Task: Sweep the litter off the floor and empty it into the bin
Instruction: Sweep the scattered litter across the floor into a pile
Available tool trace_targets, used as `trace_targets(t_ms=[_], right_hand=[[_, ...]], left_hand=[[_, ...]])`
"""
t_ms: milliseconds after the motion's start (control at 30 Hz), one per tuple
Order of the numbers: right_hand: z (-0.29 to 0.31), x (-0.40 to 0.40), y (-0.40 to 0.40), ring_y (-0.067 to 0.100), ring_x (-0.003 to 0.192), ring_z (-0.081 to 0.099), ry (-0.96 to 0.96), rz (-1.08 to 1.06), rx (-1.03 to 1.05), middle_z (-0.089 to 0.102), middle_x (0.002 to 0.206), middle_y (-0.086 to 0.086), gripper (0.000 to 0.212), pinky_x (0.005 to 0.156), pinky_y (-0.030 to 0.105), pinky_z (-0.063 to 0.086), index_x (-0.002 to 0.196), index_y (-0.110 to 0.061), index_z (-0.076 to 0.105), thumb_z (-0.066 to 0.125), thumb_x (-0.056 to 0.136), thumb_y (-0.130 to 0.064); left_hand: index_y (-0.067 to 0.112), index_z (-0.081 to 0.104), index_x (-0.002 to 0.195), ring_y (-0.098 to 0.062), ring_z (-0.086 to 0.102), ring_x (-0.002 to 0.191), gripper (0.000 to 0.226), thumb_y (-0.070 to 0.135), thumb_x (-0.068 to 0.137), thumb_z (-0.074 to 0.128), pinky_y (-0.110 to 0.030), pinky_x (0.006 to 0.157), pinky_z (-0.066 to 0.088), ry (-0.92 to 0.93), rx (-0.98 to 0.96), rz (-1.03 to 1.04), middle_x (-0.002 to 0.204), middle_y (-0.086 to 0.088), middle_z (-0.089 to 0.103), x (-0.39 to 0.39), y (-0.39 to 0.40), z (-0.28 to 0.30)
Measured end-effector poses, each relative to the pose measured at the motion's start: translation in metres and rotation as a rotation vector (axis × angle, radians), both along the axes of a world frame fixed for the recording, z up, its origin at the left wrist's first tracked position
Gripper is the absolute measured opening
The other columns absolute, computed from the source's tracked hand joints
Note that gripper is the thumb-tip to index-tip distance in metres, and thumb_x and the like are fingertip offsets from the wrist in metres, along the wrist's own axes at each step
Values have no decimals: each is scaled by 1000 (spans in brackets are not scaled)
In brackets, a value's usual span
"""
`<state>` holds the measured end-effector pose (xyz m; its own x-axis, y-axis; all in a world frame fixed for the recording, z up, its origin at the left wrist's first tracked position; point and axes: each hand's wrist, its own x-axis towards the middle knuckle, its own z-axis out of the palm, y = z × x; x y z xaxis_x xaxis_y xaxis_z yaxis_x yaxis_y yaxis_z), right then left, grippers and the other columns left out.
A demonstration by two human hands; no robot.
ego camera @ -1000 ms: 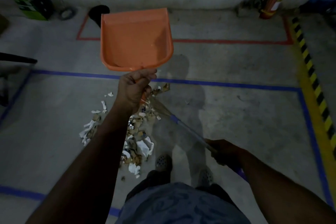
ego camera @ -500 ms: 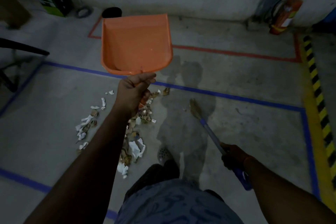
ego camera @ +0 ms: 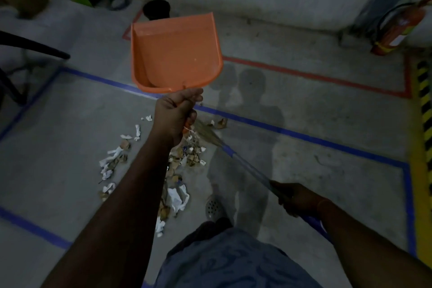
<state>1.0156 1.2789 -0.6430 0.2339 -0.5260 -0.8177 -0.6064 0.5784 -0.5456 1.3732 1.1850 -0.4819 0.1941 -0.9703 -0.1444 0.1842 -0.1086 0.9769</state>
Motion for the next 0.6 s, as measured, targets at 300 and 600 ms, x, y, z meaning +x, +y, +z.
trace_targets(t_ms=[300,600], right_hand=[[-20,4,-96,22,59,60,193,96,-117,63,88,7,70,54,32,49,150,-18,35,53,88,8],[-36,17,-162,-4,61,47,157,485,-66,63,115,5,64,44,6,38,144,-19,47,57,86,5]], left_hand=[[-1,69,109,-11,47,45,29,-10,96,45,-19,44,35,-54,-25,66,90,-7,72,28,-32,5],[6,73,105,-12,48,47,33,-10,97,45,-21,44,37,-125,-5,234,90,-5,71,24,-54,9]])
